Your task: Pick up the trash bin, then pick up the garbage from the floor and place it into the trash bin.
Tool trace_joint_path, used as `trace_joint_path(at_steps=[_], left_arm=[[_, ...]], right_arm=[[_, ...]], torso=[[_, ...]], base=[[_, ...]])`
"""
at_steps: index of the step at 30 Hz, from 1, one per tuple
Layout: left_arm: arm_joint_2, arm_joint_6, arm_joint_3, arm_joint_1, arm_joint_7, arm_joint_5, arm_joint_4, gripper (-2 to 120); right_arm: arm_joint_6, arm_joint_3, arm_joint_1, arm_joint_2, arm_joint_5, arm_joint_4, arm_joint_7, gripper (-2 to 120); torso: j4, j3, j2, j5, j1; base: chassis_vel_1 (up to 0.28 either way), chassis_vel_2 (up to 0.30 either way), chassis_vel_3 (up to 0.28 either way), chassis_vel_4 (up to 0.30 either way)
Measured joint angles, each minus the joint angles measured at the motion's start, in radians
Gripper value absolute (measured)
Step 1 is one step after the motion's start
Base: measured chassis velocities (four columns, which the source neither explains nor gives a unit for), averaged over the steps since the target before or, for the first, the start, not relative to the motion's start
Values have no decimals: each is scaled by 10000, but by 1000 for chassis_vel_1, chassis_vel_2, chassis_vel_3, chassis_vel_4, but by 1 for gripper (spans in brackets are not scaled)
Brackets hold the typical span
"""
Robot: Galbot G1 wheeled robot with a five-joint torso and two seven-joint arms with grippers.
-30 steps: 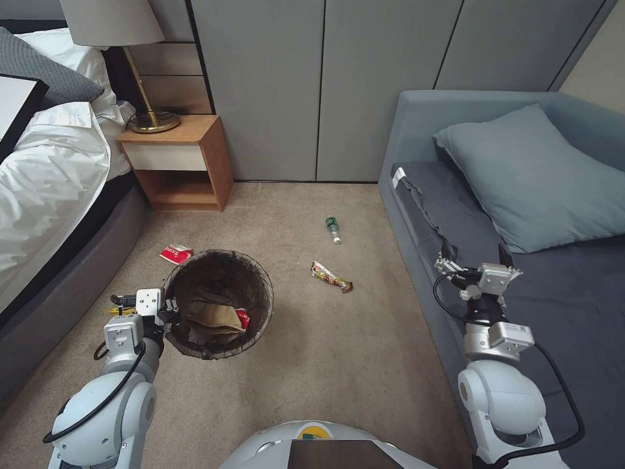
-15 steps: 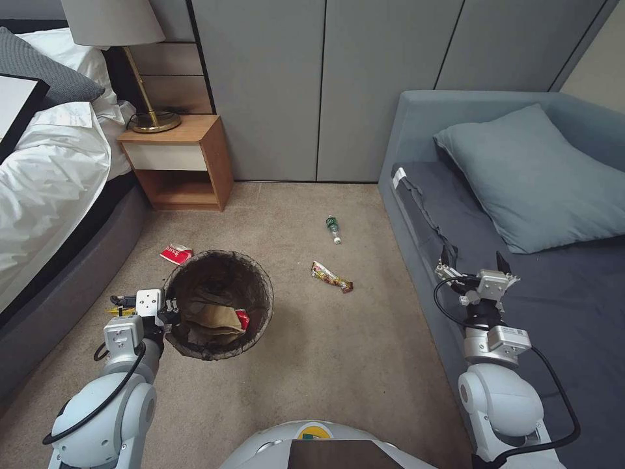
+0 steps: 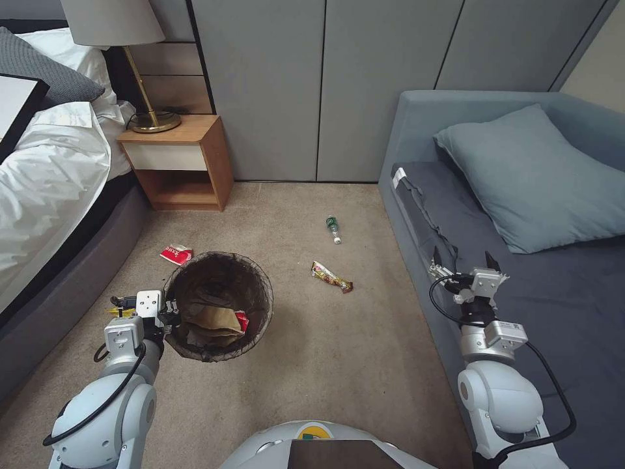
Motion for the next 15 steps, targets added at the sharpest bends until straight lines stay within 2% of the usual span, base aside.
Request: trace_joint_path(at_steps=[7,15], left_arm=[[-2,0,14,-17,4,5,2,4],[5,0,0,-18,10,15,34,4]], right_arm=[[-118,-40,67,-17,10,-48,50,100],[-196,-144,175,-229,53,-163,-36,100]], torso=[[-1,-1,0,0,0],[0,1,0,0,0]], base=[[-35,20,25,-39],[-144,175,162,-165]])
